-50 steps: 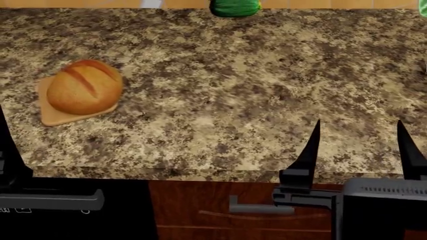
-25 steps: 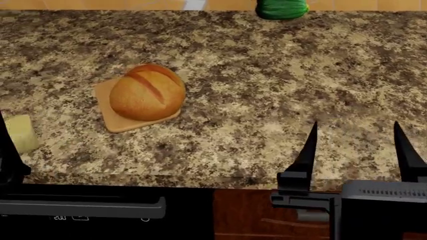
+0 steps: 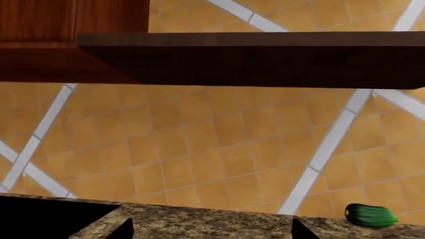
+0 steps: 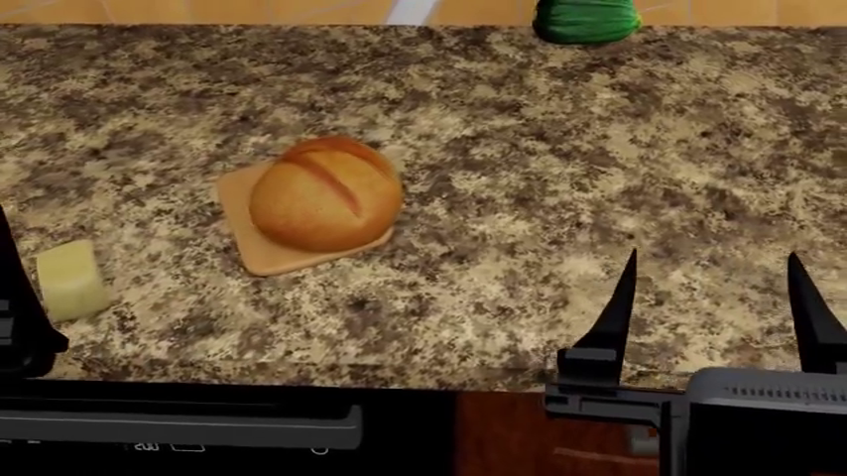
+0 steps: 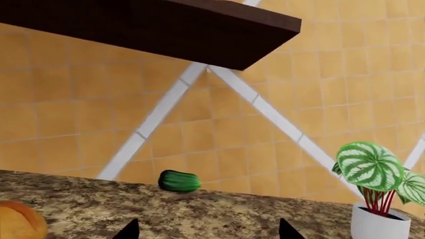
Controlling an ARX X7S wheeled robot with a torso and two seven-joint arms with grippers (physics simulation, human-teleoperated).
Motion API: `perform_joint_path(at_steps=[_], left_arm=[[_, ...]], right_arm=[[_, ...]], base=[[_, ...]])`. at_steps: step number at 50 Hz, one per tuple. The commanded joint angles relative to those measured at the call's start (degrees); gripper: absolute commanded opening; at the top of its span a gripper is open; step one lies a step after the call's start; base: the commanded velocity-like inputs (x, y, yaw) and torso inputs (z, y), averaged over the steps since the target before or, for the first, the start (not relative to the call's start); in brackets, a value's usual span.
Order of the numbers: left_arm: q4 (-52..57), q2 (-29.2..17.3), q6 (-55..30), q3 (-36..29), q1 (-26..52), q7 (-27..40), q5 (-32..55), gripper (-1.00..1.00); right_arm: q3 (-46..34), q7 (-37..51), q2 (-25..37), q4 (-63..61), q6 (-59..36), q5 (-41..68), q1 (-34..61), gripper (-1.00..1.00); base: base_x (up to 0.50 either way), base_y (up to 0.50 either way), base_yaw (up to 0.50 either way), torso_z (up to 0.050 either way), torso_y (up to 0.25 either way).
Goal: Pick up the wedge of cheese and place it on the slice of bread to prepare a simple cheese on bread dish.
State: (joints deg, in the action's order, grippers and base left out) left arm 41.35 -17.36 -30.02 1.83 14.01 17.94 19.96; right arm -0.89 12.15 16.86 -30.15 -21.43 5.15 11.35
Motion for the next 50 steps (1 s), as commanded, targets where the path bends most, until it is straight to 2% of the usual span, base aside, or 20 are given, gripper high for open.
perform_joint_path(at_steps=[1, 18, 50], left_arm=[[-0.1, -0.1, 0.2, -0.3, -0.2, 0.2, 0.3, 1.00], [-0.8, -0.3, 0.9, 0.8, -0.1, 0.6, 1.0, 1.00], [-0.9, -0.7, 2.0, -0.2, -0.8, 1.1, 1.1, 1.00]], right_arm=[[-0.1, 0.0, 0.3, -0.1, 0.2, 0.4, -0.2, 1.00], [-1.3, -0.2, 0.6, 0.1, 0.5, 0.5, 0.2, 1.00], [-1.0, 0.3, 1.2, 0.4, 2.0, 1.4, -1.1, 1.00]], base=[[0.20, -0.29, 0.00, 0.000, 0.000], [0.24, -0.25, 0.00, 0.000, 0.000], [0.30, 0.10, 0.00, 0.000, 0.000]])
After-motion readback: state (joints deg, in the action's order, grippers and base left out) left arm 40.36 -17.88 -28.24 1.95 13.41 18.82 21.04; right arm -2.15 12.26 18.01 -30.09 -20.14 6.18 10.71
